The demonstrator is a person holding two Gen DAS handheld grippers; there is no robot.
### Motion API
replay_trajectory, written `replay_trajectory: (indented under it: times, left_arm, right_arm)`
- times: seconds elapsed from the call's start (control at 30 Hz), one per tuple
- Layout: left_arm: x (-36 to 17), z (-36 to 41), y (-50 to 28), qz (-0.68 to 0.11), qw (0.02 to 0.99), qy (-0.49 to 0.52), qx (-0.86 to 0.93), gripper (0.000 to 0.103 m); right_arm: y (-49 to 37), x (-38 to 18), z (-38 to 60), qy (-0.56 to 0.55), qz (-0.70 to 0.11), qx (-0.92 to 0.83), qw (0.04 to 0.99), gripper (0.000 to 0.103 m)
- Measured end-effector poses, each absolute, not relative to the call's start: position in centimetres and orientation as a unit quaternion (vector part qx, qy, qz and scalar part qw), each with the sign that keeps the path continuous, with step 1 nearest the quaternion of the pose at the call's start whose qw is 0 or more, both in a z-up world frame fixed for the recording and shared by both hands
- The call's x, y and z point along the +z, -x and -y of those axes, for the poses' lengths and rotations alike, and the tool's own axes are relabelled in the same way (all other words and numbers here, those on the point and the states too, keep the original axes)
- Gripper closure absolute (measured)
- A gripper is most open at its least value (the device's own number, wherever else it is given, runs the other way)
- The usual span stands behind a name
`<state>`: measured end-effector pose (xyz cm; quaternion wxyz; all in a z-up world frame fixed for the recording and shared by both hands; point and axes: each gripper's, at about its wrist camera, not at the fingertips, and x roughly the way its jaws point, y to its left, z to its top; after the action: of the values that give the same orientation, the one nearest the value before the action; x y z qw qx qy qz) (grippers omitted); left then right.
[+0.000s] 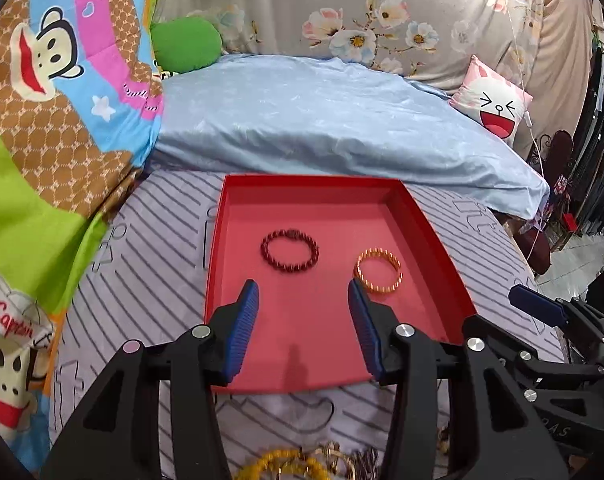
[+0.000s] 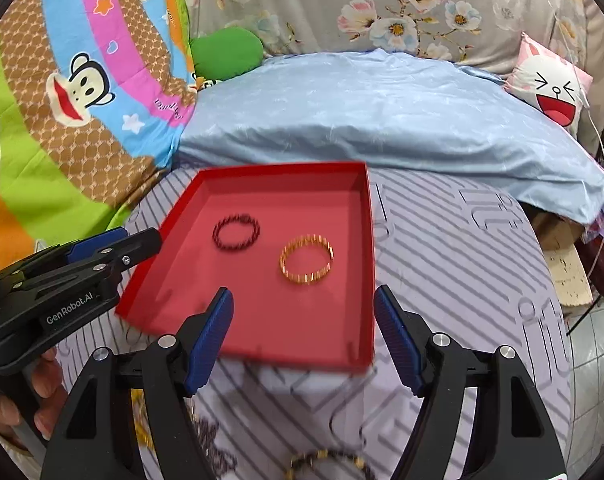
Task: Organize jewelry
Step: 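Move the right tool to the dark gold-beaded bracelet while the left tool reaches the garnet strands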
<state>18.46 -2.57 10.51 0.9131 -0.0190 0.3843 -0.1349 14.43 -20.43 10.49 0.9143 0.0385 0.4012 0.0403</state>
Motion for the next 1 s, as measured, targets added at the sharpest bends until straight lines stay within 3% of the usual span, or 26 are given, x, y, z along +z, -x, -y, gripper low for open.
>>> replay_trajectory:
  times: [0.67,1.0]
  left_arm:
    - [6.3,1.7,-8.4,-0.435,0.887,0.044,-0.15,0.059]
    - [4.3,3.1,-6.5,-0.461,0.871,0.037,-0.165,0.059]
  right_arm:
    - [-5.4,4.0,23.7,-0.062,-0.461,-0.019,0.885,0.033]
    - [-6.0,2.1,23.8,-0.042,-0.47,-0.027,0.881,0.051]
